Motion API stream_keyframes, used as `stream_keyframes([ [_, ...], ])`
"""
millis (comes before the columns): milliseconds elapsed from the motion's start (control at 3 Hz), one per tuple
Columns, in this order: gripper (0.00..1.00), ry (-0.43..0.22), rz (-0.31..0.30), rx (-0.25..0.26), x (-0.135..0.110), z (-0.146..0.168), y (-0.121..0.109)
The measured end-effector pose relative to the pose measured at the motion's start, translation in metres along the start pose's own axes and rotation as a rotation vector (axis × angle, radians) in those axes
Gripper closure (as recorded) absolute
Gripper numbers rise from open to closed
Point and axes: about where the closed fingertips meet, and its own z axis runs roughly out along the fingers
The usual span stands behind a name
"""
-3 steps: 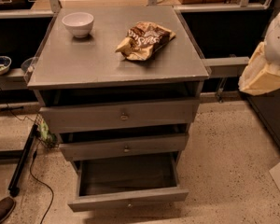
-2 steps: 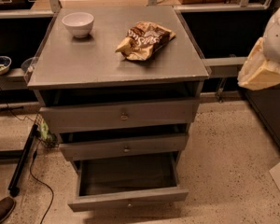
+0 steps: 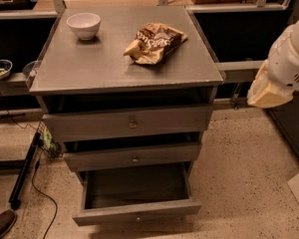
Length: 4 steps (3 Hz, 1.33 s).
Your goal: Close bottom drawer
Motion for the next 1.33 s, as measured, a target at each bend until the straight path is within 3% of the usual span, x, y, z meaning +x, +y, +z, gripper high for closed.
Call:
stream_keyframes([
  [667,1.0,0.029,0.003,-0.068,0.012,0.061,-0.009],
  [1333,1.0,0.008,0.01,-0.067,0.01,0.061,0.002],
])
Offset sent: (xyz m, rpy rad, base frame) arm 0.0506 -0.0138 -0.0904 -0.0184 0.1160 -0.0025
